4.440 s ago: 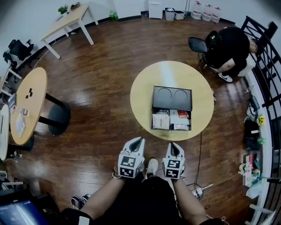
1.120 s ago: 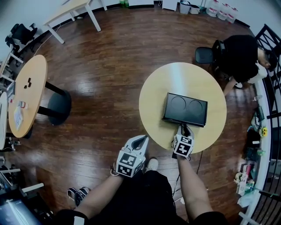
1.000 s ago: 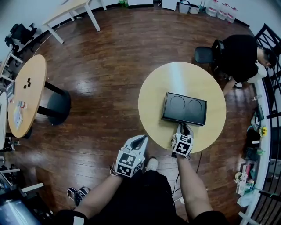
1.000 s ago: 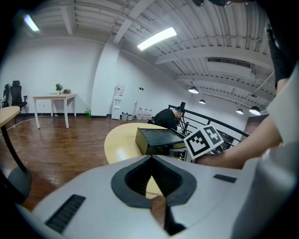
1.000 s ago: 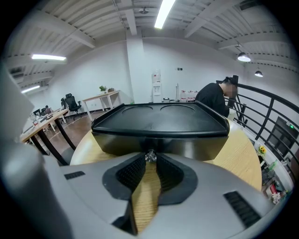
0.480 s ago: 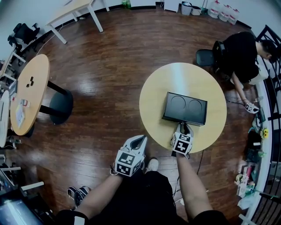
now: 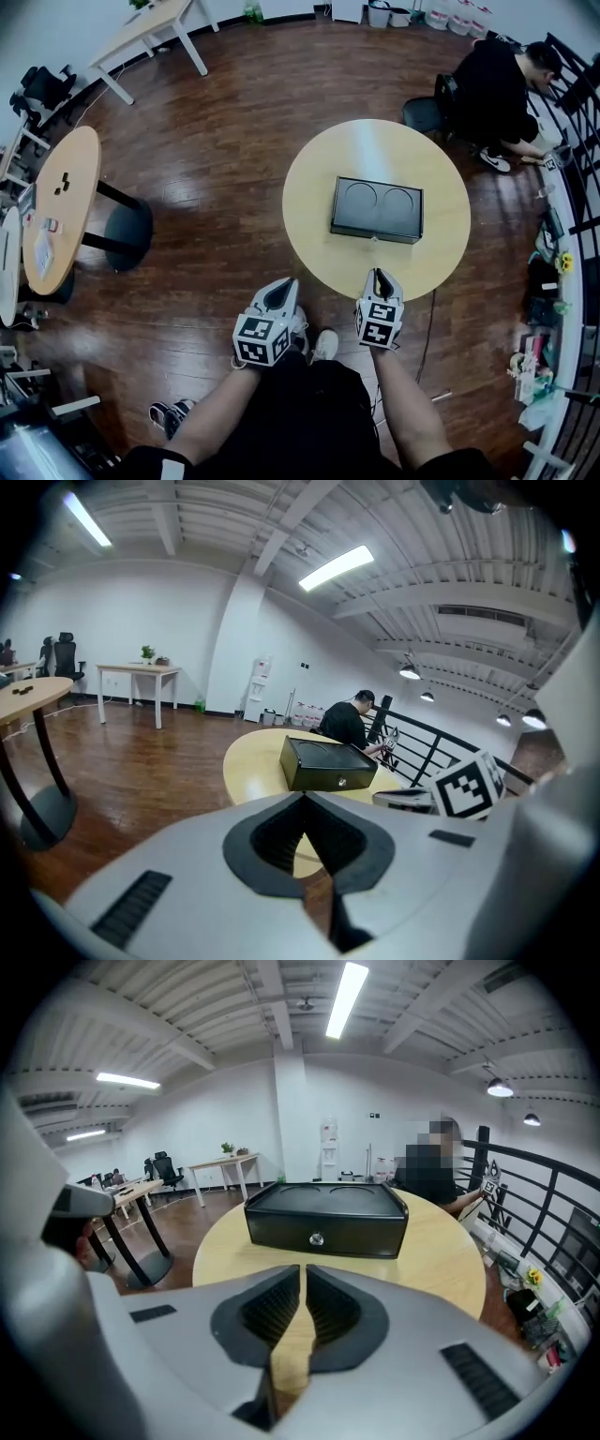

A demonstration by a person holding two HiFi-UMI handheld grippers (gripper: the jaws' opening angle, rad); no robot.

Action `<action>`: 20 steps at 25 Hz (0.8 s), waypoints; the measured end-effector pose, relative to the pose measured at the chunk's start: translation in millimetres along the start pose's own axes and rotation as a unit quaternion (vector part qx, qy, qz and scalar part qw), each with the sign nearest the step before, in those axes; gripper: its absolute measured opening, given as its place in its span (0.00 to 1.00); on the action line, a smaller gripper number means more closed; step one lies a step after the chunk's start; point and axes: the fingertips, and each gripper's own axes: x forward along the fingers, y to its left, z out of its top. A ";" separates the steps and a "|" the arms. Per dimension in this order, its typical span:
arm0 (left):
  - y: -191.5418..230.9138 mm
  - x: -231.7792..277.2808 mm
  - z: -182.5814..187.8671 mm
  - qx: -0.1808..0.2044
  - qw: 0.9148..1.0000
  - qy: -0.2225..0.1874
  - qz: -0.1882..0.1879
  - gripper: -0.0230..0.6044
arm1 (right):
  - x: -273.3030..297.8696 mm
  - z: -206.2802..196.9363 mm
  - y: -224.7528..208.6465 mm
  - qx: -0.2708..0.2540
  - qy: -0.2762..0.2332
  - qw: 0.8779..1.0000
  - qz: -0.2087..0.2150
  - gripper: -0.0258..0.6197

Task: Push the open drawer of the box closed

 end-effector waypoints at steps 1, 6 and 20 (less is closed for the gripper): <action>-5.7 -3.2 -2.9 0.002 1.000 0.000 0.000 0.04 | -11.2 -2.9 -0.1 -0.001 -0.005 1.000 0.001 0.07; -30.7 -19.9 -18.2 0.021 1.000 0.008 -0.009 0.04 | -61.1 -15.3 5.3 -0.001 -0.025 1.000 0.012 0.05; -44.6 -88.1 -59.5 0.046 0.998 0.005 -0.046 0.04 | -161.9 -42.8 66.3 -0.033 -0.056 0.998 0.026 0.05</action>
